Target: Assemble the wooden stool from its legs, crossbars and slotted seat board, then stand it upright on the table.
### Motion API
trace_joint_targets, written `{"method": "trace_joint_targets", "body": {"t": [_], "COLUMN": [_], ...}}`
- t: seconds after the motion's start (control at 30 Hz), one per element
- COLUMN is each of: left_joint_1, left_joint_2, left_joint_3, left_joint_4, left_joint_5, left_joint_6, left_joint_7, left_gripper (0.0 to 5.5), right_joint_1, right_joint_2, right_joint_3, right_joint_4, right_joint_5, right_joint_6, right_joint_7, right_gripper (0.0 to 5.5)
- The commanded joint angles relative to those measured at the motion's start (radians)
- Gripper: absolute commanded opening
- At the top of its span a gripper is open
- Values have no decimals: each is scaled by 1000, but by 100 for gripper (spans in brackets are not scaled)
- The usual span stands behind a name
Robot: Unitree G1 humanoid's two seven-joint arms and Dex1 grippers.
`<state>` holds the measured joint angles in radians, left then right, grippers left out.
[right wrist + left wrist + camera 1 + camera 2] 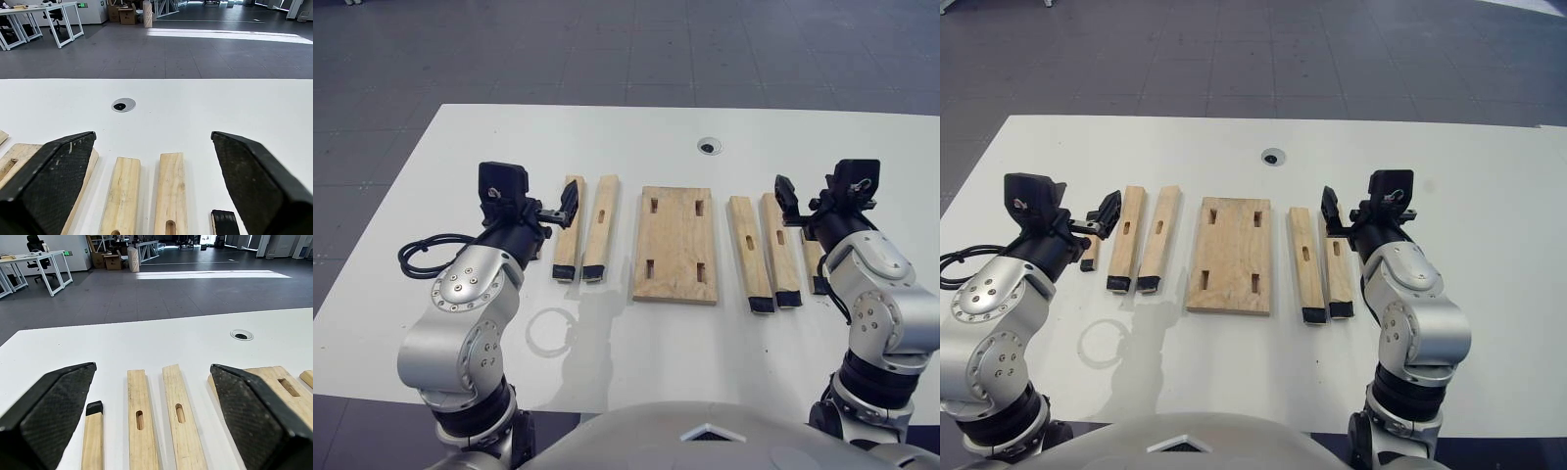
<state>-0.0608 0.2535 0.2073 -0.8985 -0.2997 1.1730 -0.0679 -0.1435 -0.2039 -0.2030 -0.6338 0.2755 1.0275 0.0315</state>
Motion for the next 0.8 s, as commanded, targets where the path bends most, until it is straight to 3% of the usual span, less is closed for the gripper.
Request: {"method": "trace_joint_targets", "body": {"t": [0.03,0.27,0.53,0.8], "left_joint_1": [5,14,68,80], "left_joint_2": [-3,43,38,17], "left_joint_3": [-11,-69,-73,-65], "left_joint_4": [4,14,-5,-12], "left_joint_5": [13,51,72,73], "left_joint_6": [-5,-62,-82,-92], "left_joint_7": [11,8,13,14], "left_gripper": [435,435,435,435], "right_joint_1": [-2,14,218,448], "right_joint_2": [-8,-26,-271,-238], "right_joint_3": [2,-6,-135,-80], "right_joint_4": [5,-1,94,202], "right_joint_5": [-4,0,-21,-37], "right_joint_6": [-9,-7,-115,-248], "right_joint_7": [6,24,213,287], "right_gripper": [436,436,436,436]}}
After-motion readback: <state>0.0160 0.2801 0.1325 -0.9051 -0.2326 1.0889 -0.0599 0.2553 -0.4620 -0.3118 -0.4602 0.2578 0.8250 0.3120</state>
